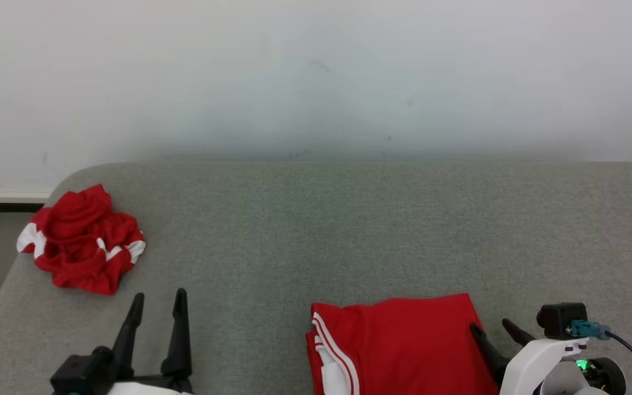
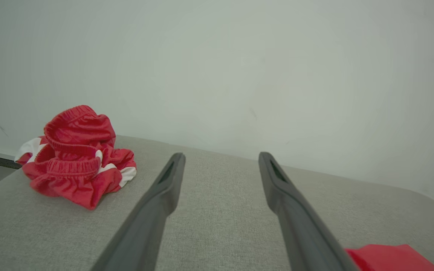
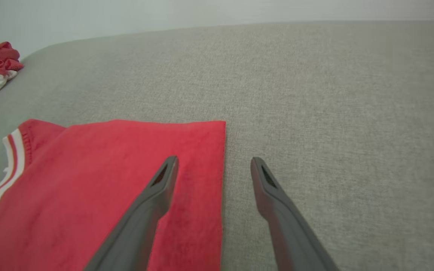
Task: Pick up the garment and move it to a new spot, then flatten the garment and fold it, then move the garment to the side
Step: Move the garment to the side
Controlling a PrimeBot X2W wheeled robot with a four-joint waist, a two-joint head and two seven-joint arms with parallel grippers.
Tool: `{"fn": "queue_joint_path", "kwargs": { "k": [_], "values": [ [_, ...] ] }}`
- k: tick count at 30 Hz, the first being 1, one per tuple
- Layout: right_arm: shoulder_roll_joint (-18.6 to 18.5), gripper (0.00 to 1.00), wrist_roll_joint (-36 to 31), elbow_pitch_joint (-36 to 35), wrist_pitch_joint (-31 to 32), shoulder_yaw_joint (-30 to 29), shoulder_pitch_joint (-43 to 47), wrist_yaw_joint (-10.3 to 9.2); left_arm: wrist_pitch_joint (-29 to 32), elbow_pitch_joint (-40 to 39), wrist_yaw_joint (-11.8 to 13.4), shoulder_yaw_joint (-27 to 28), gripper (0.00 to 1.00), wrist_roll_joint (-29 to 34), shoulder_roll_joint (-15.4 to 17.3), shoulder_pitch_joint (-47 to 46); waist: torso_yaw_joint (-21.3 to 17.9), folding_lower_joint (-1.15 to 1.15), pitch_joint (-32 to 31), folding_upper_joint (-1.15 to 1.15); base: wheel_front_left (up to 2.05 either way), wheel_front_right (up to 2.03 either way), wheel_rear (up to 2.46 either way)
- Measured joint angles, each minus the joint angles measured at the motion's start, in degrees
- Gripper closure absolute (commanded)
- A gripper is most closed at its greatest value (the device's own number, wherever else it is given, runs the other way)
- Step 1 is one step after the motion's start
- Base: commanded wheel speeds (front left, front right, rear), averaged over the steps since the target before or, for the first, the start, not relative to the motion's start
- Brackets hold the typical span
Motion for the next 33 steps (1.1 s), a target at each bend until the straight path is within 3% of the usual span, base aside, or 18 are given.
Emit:
{"fn": "queue_joint_path", "kwargs": {
  "k": [9, 15, 18, 33],
  "values": [
    [0.7, 0.0, 6.7, 6.1, 15.8, 0.8, -1.4, 0.01, 0.0, 0.2, -0.1, 0.0, 0.0, 0.0, 0.0, 0.0, 2.7, 0.0, -0.2, 0.0, 0.0, 0.0, 0.0],
    [1.4, 0.02, 8.2, 6.2, 20.5, 0.2, -2.2, -0.1, 0.0, 0.3, -0.1, 0.0, 0.0, -0.2, 0.0, 0.0, 3.4, 0.0, 0.0, 0.0, 0.0, 0.0, 0.0],
    [1.5, 1.0, 8.1, 6.3, 21.0, -0.1, -2.5, -0.16, 0.0, 0.4, -0.1, 0.0, 0.0, -0.2, 0.0, 0.0, 3.6, 0.0, -0.1, 0.0, 0.0, 0.0, 0.0],
    [0.4, 1.0, 7.6, 1.4, 19.8, 1.1, -3.8, -0.07, 0.0, -0.2, 0.0, -0.3, 0.0, -0.2, 0.0, 0.0, 1.3, 0.0, -1.2, 0.0, 0.0, 0.0, 0.0]
  ]
}}
